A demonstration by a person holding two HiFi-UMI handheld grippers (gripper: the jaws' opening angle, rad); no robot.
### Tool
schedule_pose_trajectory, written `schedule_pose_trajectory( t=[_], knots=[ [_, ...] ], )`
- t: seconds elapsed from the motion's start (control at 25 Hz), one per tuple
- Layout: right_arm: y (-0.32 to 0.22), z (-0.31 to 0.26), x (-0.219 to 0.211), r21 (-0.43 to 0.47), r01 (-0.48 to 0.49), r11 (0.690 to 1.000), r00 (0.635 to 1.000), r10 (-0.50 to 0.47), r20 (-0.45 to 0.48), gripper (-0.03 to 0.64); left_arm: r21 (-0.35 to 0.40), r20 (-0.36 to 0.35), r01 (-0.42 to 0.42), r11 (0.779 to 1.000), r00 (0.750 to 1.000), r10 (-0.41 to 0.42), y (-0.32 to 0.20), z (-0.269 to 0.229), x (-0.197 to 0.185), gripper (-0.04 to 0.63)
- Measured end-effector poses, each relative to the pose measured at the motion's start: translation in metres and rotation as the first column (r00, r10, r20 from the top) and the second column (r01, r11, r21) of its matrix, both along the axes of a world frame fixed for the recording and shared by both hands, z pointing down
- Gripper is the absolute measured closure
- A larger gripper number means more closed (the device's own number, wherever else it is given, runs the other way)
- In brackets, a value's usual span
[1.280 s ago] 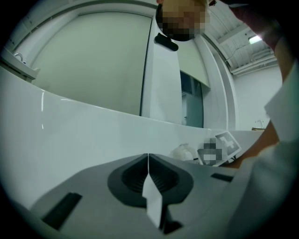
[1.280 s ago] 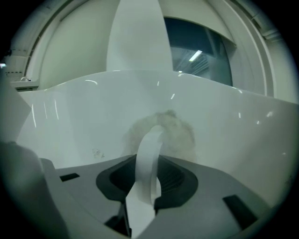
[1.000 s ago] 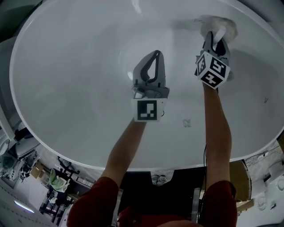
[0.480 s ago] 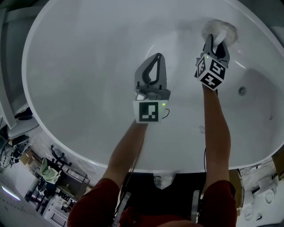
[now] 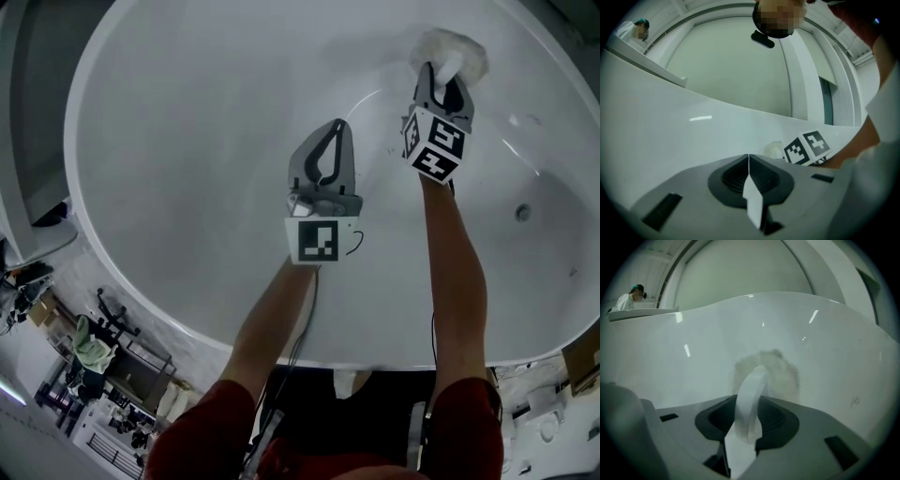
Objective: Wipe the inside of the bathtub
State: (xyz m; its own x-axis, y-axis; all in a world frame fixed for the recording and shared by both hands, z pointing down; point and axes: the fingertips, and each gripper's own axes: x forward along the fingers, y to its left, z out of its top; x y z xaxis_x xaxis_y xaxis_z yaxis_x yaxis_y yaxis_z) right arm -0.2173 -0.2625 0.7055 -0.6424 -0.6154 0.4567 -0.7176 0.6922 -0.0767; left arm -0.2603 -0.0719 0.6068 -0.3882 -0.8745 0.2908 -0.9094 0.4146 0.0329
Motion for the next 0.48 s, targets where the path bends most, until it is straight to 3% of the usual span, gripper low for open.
schedule_pose_trajectory(
  t=[0.48],
  knots=[
    [0.047, -0.030, -0.094, 0.050, 0.249, 0.967, 0.968, -0.250, 0.031, 0.489, 0.014, 0.002, 0.040, 0.999, 0.999, -0.040, 0.013, -0.007, -0.017, 0.580]
  ],
)
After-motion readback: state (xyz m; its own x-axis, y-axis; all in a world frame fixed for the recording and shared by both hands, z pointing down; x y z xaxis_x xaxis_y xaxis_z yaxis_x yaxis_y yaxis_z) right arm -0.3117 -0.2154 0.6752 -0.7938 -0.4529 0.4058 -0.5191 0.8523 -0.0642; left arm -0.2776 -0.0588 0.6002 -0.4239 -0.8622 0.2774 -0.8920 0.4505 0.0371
